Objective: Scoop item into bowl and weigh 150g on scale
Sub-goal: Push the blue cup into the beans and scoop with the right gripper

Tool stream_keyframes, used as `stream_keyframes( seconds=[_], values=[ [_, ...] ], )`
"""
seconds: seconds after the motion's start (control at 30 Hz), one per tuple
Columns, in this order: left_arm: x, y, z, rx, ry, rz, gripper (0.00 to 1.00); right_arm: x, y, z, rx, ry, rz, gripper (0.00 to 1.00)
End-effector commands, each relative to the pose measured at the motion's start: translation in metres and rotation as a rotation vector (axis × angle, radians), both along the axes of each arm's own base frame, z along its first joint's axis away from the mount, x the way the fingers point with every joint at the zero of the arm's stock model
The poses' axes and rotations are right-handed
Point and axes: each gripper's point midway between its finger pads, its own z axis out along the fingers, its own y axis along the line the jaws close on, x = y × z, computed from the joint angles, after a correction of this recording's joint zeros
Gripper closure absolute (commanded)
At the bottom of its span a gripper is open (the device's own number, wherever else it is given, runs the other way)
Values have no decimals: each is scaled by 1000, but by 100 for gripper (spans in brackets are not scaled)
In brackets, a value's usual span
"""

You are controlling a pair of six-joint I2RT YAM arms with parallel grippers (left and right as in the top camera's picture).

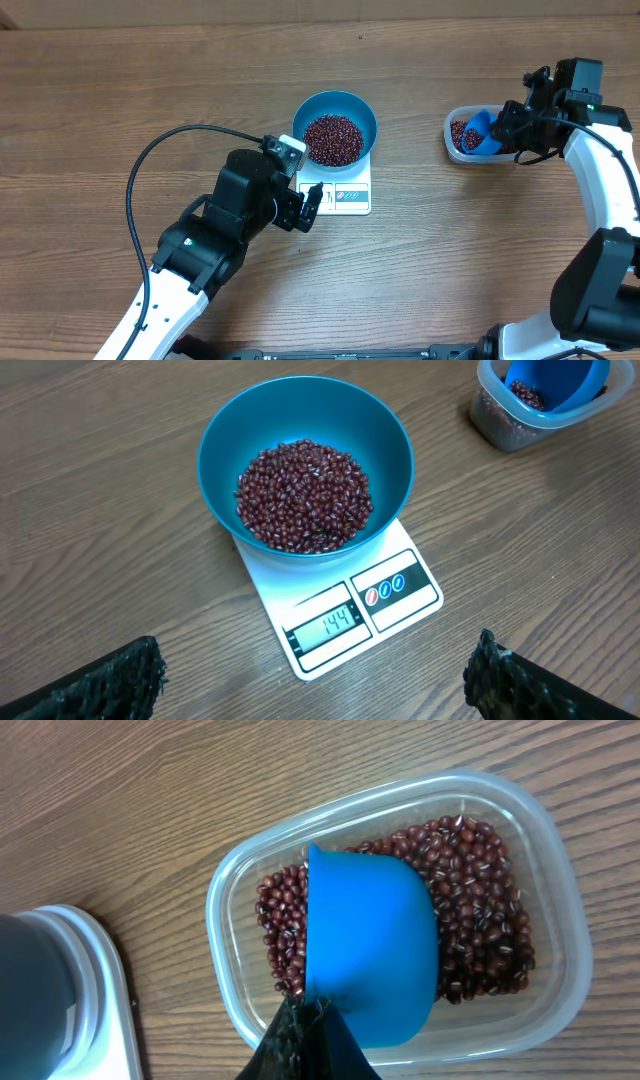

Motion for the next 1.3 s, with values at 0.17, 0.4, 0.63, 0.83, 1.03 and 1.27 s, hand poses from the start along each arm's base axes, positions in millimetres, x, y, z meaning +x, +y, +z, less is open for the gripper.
stream_keyframes(
  seconds=[0.17,0.4,0.63,0.83,1.03,1.27],
  values=[
    [-1,0,-5,0,14,5,0,2,-3,32,-17,-87,-10,96],
    [-1,0,-5,0,14,5,0,0,-3,57,-32,-154,-9,96],
    [-1,0,-5,0,14,5,0,-4,-2,80,-44,-211,-9,96],
    [-1,0,-5,0,14,5,1,-10,4,99,-32,-260,5,96],
    [-1,0,-5,0,14,5,0,-15,17,117,19,-312,46,96],
    [-1,0,-5,0,14,5,1,-19,39,132,123,-352,122,96]
  ],
)
